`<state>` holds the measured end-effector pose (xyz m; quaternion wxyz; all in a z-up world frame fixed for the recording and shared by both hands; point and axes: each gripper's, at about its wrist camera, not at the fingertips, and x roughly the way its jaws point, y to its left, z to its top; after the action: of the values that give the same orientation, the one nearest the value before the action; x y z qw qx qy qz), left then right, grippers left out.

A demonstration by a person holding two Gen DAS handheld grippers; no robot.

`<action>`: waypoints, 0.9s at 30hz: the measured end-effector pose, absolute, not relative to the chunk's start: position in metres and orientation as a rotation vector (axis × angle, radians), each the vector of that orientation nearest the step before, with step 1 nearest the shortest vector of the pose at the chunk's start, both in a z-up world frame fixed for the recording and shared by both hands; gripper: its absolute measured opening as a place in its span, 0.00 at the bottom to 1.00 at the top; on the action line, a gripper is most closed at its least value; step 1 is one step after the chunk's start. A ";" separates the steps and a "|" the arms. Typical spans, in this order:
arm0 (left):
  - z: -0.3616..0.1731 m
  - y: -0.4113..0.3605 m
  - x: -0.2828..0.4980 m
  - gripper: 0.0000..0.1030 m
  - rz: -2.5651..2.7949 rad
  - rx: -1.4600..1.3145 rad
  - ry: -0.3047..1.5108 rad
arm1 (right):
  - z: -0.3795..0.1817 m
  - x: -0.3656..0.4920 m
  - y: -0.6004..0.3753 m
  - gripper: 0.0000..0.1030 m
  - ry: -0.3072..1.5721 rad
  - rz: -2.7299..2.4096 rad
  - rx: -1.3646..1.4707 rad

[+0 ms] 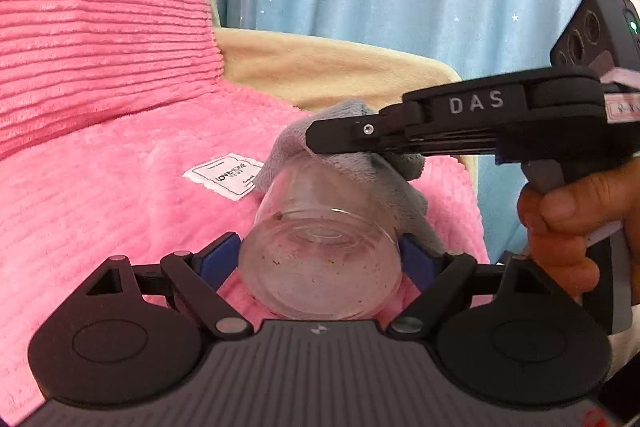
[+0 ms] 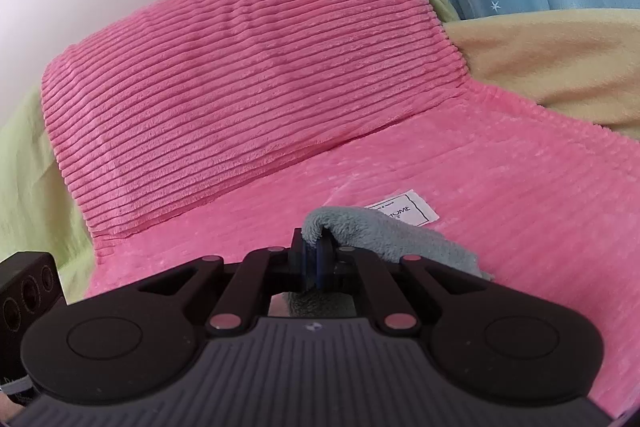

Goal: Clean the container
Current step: 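Wipe the jar base with the grey cloth in the right tool while the left tool holds the jar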

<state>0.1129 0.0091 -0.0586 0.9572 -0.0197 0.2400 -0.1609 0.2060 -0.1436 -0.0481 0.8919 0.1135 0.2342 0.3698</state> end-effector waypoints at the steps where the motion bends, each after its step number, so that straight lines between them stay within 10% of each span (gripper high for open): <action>1: -0.059 0.007 0.113 0.83 -0.325 -0.026 0.483 | -0.047 0.207 -0.145 0.02 0.487 0.765 0.238; 27: -0.062 -0.024 0.104 0.83 -0.309 0.282 0.428 | -0.048 0.208 -0.149 0.02 0.481 0.776 0.239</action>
<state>0.1038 -0.0238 -0.0623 0.9556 0.1390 0.2106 -0.1522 0.2076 -0.1486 -0.0481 0.8909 0.1149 0.2315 0.3736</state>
